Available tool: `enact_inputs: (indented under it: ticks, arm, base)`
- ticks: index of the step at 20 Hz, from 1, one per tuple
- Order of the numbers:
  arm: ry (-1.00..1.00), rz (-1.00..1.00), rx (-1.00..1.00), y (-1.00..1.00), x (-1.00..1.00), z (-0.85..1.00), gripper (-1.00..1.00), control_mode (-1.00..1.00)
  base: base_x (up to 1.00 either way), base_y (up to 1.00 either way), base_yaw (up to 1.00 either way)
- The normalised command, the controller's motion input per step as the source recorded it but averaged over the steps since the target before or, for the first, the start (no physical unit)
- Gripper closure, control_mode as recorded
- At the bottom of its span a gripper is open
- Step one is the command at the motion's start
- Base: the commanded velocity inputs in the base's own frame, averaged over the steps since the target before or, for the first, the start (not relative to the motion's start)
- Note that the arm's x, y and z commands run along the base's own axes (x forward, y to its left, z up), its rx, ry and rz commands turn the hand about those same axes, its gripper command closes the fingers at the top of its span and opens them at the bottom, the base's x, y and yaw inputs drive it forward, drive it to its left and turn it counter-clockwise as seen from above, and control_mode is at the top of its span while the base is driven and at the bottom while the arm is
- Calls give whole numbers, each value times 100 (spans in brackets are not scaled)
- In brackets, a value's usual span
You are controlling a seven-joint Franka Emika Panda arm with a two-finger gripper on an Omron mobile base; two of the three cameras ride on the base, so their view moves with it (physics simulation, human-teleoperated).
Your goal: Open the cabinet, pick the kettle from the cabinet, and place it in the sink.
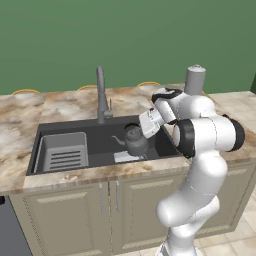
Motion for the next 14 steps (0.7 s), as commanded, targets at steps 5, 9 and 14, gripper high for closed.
enact_inputs:
  ticks: [5, 9, 14]
  arm:
    - [0, 3, 0, 3, 24, -28, 100, -100]
    - [0, 0, 0, 0, 23, -26, 100, -100]
    - [0, 0, -3, 4, 14, -23, 100, -100]
  base:
    - [0, 0, 0]
    - [0, 0, 0]
    - [0, 0, 0]
